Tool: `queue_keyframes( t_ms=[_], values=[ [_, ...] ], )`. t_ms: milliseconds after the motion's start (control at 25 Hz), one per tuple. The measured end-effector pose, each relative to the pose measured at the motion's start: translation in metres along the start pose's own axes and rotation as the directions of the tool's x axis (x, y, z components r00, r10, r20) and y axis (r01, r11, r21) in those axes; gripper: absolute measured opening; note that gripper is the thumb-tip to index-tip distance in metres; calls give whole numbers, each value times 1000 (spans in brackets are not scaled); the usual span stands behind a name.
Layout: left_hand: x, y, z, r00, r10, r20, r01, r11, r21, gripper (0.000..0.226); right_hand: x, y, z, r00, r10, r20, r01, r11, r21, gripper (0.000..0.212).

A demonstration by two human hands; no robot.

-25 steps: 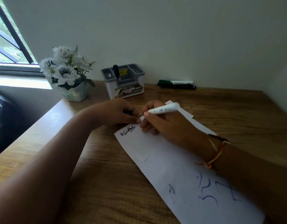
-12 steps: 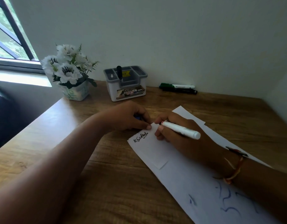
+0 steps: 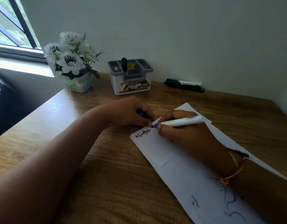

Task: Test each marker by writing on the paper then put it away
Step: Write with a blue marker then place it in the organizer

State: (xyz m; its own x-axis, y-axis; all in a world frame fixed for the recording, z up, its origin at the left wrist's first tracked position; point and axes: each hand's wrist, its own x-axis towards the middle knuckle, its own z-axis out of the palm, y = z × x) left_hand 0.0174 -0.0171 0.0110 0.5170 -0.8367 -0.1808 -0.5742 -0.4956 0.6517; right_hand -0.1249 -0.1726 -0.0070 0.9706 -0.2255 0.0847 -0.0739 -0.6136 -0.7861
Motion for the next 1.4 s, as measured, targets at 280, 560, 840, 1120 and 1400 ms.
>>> queue_keyframes(
  t_ms=[280,560,840,1120,1400],
  values=[
    [0,-1,-2,1000,-4,25,5,1000,-29,22,-2,3,5,992,34,-118,-37,999,-20,19],
    [0,-1,0,1000,-17,19,17,1000,-27,22,6,9,13,996,61,-67,-70,990,-126,19],
    [1,-3,0,1000,-4,22,5,999,-32,23,3,10,10,989,-11,-145,-2,996,-91,18],
    [3,-5,0,999,30,17,-30,1000,-8,22,5,9,2,999,-14,-44,9,995,-95,3],
    [4,-6,1,999,47,13,-47,999,-10,23,4,11,3,997,37,73,-33,998,-52,20]
  ],
)
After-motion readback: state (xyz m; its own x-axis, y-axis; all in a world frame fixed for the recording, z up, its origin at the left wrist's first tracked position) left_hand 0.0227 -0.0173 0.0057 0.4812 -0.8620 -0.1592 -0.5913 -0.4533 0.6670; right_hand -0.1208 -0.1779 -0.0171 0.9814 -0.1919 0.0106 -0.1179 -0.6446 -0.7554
